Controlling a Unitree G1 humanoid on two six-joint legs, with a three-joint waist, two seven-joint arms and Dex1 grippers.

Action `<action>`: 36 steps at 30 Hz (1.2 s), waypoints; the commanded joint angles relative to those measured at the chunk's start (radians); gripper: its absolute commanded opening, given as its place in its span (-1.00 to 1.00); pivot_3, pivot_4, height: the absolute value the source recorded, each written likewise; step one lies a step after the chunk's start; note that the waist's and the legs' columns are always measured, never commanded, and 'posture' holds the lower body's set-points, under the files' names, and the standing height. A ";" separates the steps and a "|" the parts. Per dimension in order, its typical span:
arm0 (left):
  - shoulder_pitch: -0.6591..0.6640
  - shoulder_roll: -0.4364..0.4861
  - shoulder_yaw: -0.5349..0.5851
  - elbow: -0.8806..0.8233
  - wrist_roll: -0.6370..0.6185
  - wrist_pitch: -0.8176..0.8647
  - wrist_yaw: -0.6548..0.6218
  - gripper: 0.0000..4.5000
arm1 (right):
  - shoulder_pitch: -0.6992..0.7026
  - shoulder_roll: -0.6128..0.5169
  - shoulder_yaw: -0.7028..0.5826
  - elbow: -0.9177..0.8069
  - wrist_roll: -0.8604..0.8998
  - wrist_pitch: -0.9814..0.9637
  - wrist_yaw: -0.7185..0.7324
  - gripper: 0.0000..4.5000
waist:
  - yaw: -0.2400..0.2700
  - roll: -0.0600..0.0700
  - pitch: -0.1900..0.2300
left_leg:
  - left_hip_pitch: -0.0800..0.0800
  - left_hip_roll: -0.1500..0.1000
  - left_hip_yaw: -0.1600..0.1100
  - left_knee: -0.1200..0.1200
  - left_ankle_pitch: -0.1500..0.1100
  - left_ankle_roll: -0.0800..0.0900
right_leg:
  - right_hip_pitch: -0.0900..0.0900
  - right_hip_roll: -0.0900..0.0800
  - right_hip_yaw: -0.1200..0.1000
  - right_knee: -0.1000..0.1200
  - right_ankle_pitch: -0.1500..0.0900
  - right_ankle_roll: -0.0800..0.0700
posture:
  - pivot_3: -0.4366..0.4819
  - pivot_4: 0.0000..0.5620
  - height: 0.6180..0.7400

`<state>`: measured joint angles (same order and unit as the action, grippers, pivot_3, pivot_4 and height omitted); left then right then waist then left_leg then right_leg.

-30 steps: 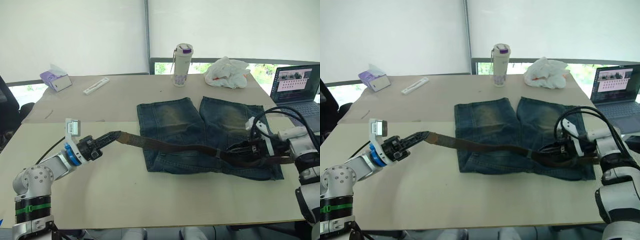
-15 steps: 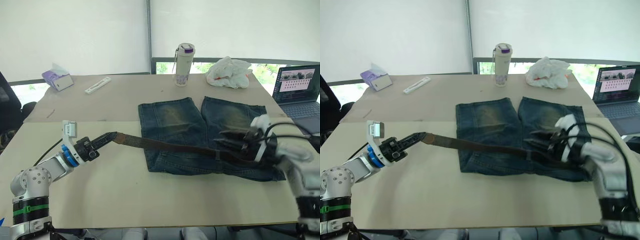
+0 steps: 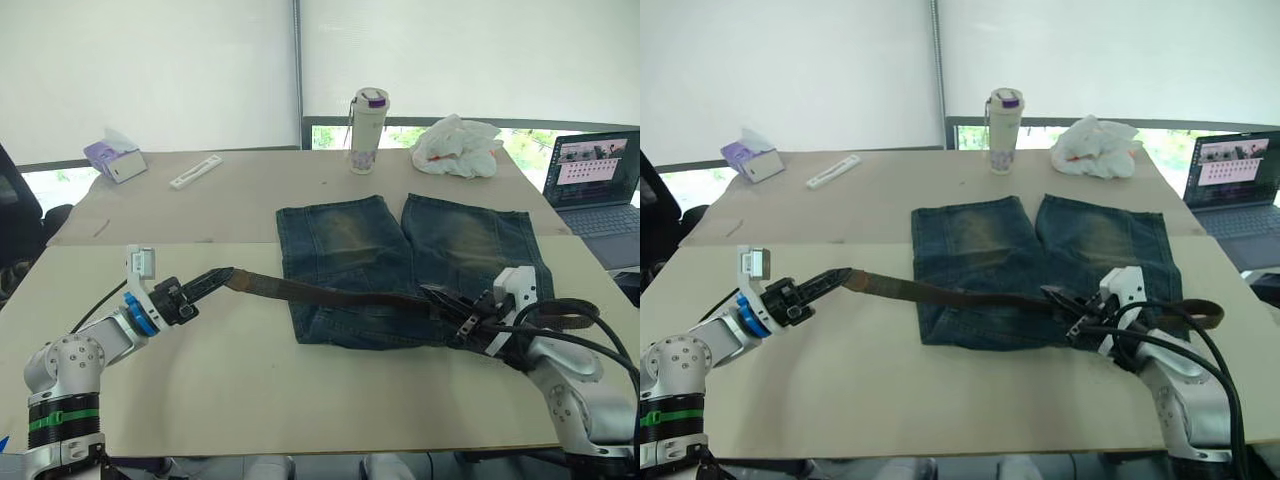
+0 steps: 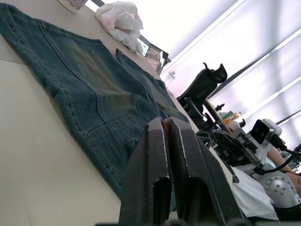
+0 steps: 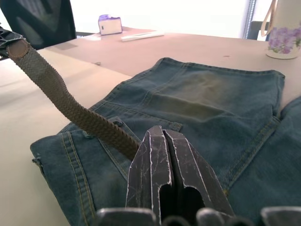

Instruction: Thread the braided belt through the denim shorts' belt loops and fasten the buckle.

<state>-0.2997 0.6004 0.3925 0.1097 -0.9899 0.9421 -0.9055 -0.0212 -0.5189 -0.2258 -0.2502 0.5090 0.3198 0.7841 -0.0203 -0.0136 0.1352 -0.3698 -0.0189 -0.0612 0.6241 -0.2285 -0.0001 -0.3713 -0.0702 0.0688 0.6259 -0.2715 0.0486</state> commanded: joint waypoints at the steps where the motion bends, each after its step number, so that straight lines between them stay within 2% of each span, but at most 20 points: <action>1: -0.016 0.010 0.003 0.002 0.007 -0.021 -0.027 -1.00 | -0.006 -0.003 0.011 0.024 -0.036 -0.056 0.005 -0.98 | 0.000 0.000 0.000 | 0.000 0.000 0.000 0.000 0.000 0.000 | 0.000 0.000 0.000 0.000 0.000 0.000 | -0.05 -0.47 1.00; 10: -0.015 0.008 -0.003 0.009 0.025 -0.028 -0.050 -1.00 | -0.108 -0.001 0.106 0.209 -0.202 -0.046 -0.096 -0.98 | 0.000 -0.001 0.000 | 0.001 0.000 0.000 0.000 0.000 0.000 | 0.000 0.001 0.000 0.000 0.000 0.000 | -0.05 -0.47 1.00; 18: -0.002 0.005 0.010 -0.005 0.027 -0.032 -0.050 -1.00 | -0.098 -0.061 0.164 0.199 -0.202 0.069 -0.047 -0.98 | 0.003 -0.003 -0.002 | 0.001 0.000 0.000 0.000 0.000 0.000 | 0.001 0.001 0.000 0.000 0.000 0.000 | -0.05 -0.47 1.00; 23: 0.002 -0.002 0.028 -0.030 0.000 -0.013 -0.036 -1.00 | -0.055 -0.075 0.145 0.174 -0.197 0.047 -0.041 -0.98 | 0.005 -0.004 -0.002 | 0.001 0.000 0.000 0.000 0.000 0.000 | 0.001 0.000 0.000 -0.001 0.000 0.000 | -0.05 -0.47 1.00; 31: 0.029 0.018 0.034 -0.103 -0.057 0.038 -0.043 -1.00 | 0.081 -0.122 0.030 0.022 -0.086 0.062 0.010 -0.98 | 0.008 -0.005 -0.002 | 0.000 0.000 -0.001 -0.001 0.000 0.000 | 0.001 -0.002 -0.001 -0.001 -0.001 0.000 | -0.05 -0.47 1.00; 36: 0.038 0.026 0.048 -0.161 -0.134 0.094 -0.038 -1.00 | 0.113 -0.127 -0.086 -0.098 0.093 0.167 0.003 -0.98 | 0.003 -0.003 0.000 | 0.000 0.000 0.000 -0.001 0.000 0.000 | 0.001 -0.001 0.000 -0.001 -0.001 0.000 | -0.05 -0.47 1.00</action>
<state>-0.2571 0.6111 0.4141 -0.0045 -1.0765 1.0198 -0.9398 0.1026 -0.6389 -0.2592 -0.2732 0.5305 0.4542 0.7861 -0.0177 -0.0166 0.1348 -0.3703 -0.0184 -0.0615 0.6233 -0.2286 -0.0002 -0.3710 -0.0716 0.0692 0.6250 -0.2722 0.0489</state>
